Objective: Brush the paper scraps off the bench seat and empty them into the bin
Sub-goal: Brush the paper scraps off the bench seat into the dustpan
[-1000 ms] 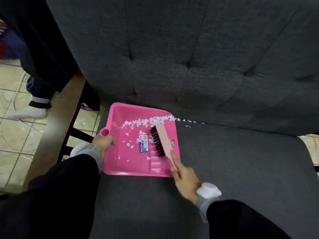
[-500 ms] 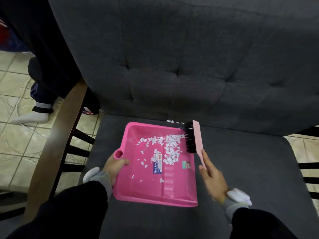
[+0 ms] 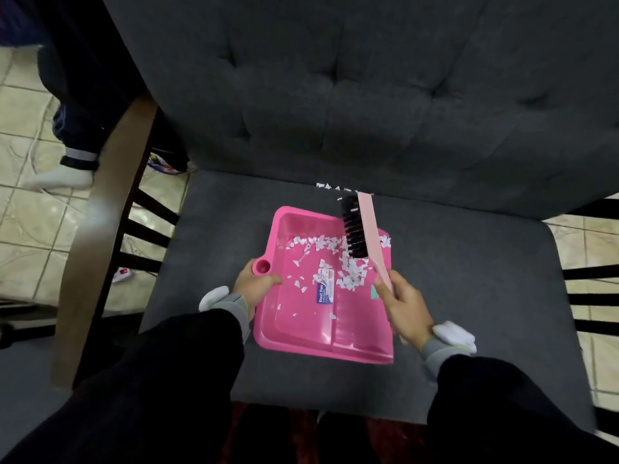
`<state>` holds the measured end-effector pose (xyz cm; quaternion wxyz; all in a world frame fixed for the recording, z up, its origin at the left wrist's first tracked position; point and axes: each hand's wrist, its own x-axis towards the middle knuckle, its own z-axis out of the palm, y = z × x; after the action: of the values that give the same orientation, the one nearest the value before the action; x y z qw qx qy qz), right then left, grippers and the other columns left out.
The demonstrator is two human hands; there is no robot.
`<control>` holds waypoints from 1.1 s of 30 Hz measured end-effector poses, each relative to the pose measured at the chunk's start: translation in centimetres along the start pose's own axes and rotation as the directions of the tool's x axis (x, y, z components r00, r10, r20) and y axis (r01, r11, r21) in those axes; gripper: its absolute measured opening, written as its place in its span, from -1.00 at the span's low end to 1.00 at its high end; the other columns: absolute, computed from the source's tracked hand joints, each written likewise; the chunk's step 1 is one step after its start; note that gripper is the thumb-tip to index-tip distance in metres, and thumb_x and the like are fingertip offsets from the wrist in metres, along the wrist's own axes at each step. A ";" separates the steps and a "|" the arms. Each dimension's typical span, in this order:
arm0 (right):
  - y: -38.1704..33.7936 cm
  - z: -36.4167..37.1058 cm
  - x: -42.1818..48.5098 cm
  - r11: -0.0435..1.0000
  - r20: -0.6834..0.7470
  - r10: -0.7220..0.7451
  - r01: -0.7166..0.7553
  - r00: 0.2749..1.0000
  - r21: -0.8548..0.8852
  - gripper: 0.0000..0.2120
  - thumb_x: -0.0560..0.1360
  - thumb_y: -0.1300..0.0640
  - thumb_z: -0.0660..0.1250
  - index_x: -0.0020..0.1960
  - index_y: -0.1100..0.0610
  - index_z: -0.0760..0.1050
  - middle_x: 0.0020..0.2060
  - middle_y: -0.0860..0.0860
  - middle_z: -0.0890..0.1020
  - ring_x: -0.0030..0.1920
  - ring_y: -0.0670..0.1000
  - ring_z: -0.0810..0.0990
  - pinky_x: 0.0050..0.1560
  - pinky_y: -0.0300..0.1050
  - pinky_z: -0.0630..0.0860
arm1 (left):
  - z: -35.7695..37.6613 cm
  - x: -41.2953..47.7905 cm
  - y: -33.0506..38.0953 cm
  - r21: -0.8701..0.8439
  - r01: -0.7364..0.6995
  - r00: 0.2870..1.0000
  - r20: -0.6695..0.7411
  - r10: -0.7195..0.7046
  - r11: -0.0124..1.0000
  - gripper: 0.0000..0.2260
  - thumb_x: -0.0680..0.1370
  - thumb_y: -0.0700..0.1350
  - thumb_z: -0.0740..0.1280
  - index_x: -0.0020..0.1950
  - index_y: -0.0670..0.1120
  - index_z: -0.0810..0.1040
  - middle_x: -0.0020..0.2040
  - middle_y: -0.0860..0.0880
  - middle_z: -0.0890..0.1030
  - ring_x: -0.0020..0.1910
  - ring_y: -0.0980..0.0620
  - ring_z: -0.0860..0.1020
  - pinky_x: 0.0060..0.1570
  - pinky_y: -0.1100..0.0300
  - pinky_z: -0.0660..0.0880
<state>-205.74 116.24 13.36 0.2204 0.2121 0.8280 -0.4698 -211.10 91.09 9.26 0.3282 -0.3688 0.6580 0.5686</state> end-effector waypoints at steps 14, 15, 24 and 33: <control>-2.0 -2.9 7.7 0.982 0.054 0.022 -0.012 0.998 -0.190 -0.69 0.59 0.09 0.19 -0.34 0.02 0.36 -0.44 -0.01 0.45 -0.36 0.04 0.41 -0.35 -0.13 0.29 | -1.6 2.9 6.4 0.005 -0.153 0.988 -0.029 0.153 0.988 -0.50 0.42 -0.03 0.45 0.32 -0.03 0.40 0.25 -0.02 0.47 0.21 0.02 0.46 0.20 0.11 0.35; -2.9 -3.3 8.8 0.960 0.069 0.022 -0.002 0.997 -0.281 -0.67 0.59 0.09 0.18 -0.35 0.02 0.34 -0.43 -0.02 0.45 -0.32 0.05 0.42 -0.37 -0.13 0.27 | -1.5 3.3 7.3 0.019 -0.175 0.984 -0.033 0.175 0.984 -0.52 0.44 -0.02 0.43 0.32 -0.03 0.41 0.25 -0.02 0.49 0.21 0.03 0.47 0.15 0.14 0.33; -10.4 -0.4 19.3 0.751 0.159 0.052 0.066 0.986 -0.657 -0.69 0.55 -0.07 0.14 0.07 0.05 0.59 0.06 0.09 0.64 0.09 0.16 0.59 -0.01 -0.15 0.42 | -0.4 7.6 12.2 0.119 -0.185 0.982 -0.005 0.187 0.976 -0.78 0.56 0.02 0.24 0.15 -0.02 0.51 0.16 0.00 0.59 -0.03 0.04 0.52 -0.17 0.21 0.34; -12.6 4.0 24.2 0.653 0.157 0.106 0.050 0.982 -0.756 -0.57 0.52 -0.21 0.12 0.13 0.09 0.52 0.10 0.08 0.60 0.10 0.18 0.58 0.03 -0.02 0.46 | -0.3 12.1 13.1 0.141 -0.106 0.994 0.004 0.107 0.984 -0.79 0.59 -0.03 0.21 0.17 -0.05 0.49 0.08 -0.03 0.58 -0.18 0.09 0.52 -0.19 0.24 0.33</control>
<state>-231.74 110.32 6.45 0.3728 0.0686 0.9203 -0.0965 -228.51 90.53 5.62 0.3213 -0.3100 0.7160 0.5366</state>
